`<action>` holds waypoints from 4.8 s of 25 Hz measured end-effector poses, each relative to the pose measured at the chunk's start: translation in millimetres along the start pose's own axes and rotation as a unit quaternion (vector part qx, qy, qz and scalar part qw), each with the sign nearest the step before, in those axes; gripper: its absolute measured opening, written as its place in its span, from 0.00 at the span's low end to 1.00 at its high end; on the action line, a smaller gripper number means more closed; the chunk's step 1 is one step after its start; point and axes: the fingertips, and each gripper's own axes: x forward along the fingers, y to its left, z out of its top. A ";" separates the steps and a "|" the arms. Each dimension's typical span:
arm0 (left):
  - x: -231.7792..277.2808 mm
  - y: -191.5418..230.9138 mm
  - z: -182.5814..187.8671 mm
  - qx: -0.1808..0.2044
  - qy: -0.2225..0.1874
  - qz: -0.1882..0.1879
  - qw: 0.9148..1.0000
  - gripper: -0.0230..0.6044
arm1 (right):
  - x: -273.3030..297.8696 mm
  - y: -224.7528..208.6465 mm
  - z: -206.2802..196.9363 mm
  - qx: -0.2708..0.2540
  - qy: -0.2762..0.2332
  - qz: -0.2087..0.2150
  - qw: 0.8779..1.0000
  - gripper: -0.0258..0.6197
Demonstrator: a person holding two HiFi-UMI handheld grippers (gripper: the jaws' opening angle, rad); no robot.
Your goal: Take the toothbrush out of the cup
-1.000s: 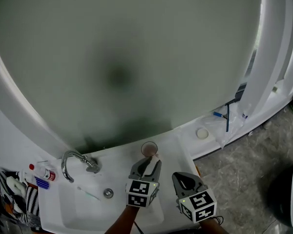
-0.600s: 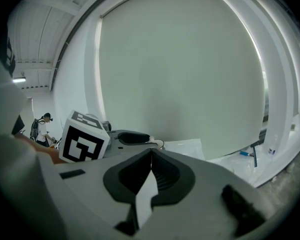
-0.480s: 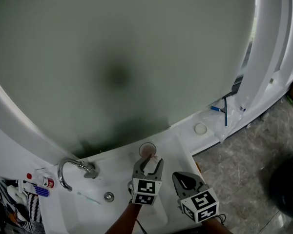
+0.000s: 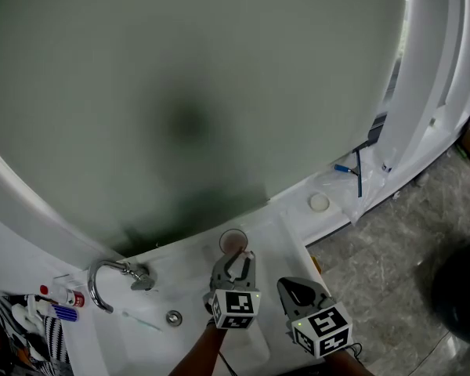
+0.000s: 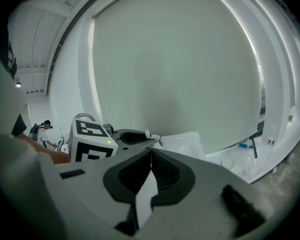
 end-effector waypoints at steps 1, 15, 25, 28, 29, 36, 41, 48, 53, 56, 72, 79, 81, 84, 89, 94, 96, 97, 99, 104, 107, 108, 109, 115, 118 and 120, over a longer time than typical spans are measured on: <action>0.4 0.8 0.0 0.002 -0.001 0.002 1.000 0.18 | 0.6 -0.7 -1.3 0.001 0.002 -0.002 1.000 0.06; 1.4 20.5 5.9 0.004 -0.009 0.043 0.999 0.08 | -1.1 -5.1 -2.8 0.002 0.001 -0.003 1.000 0.06; -9.0 20.8 25.3 0.004 -0.028 0.052 0.998 0.08 | -8.9 -4.1 -1.7 0.000 -0.007 0.006 1.000 0.06; -14.8 23.7 33.4 0.003 -0.036 0.061 0.998 0.08 | -11.0 -2.1 0.3 -0.004 -0.011 0.013 1.000 0.06; -17.4 25.0 35.9 0.002 -0.038 0.064 0.997 0.08 | -11.6 -1.3 1.0 -0.005 -0.012 0.015 1.000 0.06; -36.0 28.5 58.1 0.002 -0.062 0.083 0.995 0.08 | -18.2 0.7 4.2 -0.008 -0.021 0.027 0.999 0.06; -53.3 25.4 73.5 -0.015 -0.074 0.092 0.993 0.08 | -23.8 2.3 5.2 -0.010 -0.028 0.037 0.999 0.06; -74.1 16.4 84.0 -0.031 -0.082 0.104 0.991 0.08 | -35.0 4.7 7.8 -0.014 -0.036 0.049 0.998 0.06; -91.5 5.6 87.5 -0.050 -0.084 0.111 0.989 0.08 | -45.1 7.1 6.5 -0.013 -0.039 0.060 0.997 0.06; -103.3 -1.6 85.9 -0.061 -0.082 0.117 0.988 0.08 | -50.4 10.9 7.3 -0.024 -0.042 0.066 0.997 0.06; -152.1 -41.6 71.9 -0.110 -0.061 0.152 0.980 0.08 | -75.2 36.1 2.8 -0.060 -0.049 0.117 0.990 0.06; -166.2 -54.5 57.6 -0.133 -0.045 0.166 0.976 0.08 | -81.8 44.8 -3.3 -0.071 -0.050 0.134 0.987 0.06; -169.0 -59.5 54.2 -0.137 -0.041 0.168 0.975 0.08 | -84.4 46.7 -5.5 -0.074 -0.050 0.137 0.987 0.06; -174.2 -67.2 49.7 -0.145 -0.037 0.168 0.974 0.08 | -88.0 49.8 -6.7 -0.078 -0.053 0.139 0.986 0.06; -182.4 -77.4 42.0 -0.159 -0.032 0.168 0.972 0.08 | -93.0 54.3 -10.8 -0.088 -0.057 0.141 0.984 0.06; -191.4 -90.2 37.7 -0.167 -0.026 0.166 0.971 0.08 | -99.6 58.7 -15.8 -0.092 -0.055 0.146 0.983 0.06; -194.3 -95.9 37.4 -0.171 -0.025 0.166 0.971 0.08 | -102.4 59.2 -17.6 -0.093 -0.055 0.147 0.983 0.06; -195.6 -98.6 37.5 -0.172 -0.025 0.165 0.971 0.08 | -103.7 59.6 -18.2 -0.093 -0.055 0.148 0.983 0.06; -198.9 -103.5 37.6 -0.174 -0.024 0.164 0.971 0.08 | -106.3 61.5 -19.2 -0.093 -0.055 0.151 0.983 0.06; -210.0 -114.3 37.4 -0.182 -0.026 0.171 0.968 0.08 | -113.7 65.5 -23.0 -0.098 -0.056 0.159 0.981 0.06; -217.0 -119.7 37.7 -0.189 -0.028 0.176 0.966 0.08 | -117.8 65.9 -24.4 -0.101 -0.054 0.163 0.980 0.06; -219.2 -121.8 38.1 -0.191 -0.029 0.177 0.965 0.08 | -119.5 66.8 -24.8 -0.102 -0.053 0.165 0.979 0.06; -221.0 -124.4 38.7 -0.193 -0.029 0.178 0.964 0.08 | -121.5 67.8 -25.5 -0.105 -0.053 0.168 0.979 0.06; -224.8 -139.6 42.7 -0.196 -0.032 0.174 0.965 0.08 | -129.4 70.0 -30.3 -0.113 -0.047 0.177 0.976 0.06; -226.5 -142.7 46.4 -0.192 -0.036 0.174 0.965 0.08 | -133.6 67.4 -28.1 -0.111 -0.051 0.174 0.977 0.06; -226.2 -145.0 47.6 -0.192 -0.038 0.172 0.965 0.08 | -136.1 66.1 -27.9 -0.111 -0.053 0.173 0.977 0.06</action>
